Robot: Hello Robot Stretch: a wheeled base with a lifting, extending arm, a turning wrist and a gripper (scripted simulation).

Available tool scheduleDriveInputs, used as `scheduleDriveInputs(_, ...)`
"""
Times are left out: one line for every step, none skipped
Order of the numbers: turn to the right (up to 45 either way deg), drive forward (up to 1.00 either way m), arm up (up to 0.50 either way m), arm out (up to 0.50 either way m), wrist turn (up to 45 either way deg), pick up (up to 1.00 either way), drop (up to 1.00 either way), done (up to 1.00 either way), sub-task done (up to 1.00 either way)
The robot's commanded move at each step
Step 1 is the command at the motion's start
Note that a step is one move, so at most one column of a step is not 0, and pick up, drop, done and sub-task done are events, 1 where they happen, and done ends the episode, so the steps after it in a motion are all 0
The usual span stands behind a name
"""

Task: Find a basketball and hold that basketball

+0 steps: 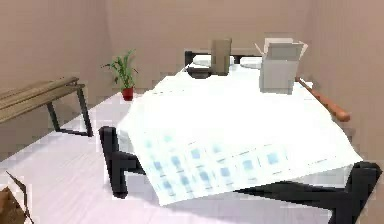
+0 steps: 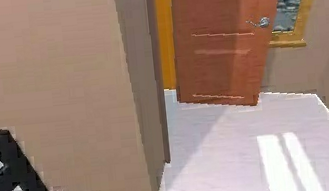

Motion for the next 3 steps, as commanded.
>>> scheduleDriveInputs(45.0, 0.0, 0.0, 0.0, 0.0, 0.0, 0.0, 0.0, 0.0)
scheduleDriveInputs(45.0, 0.0, 0.0, 0.0, 0.0, 0.0, 0.0, 0.0, 0.0)
scheduleDriveInputs(18.0, 0.0, 0.0, 0.0, 0.0, 0.0, 0.0, 0.0, 0.0)
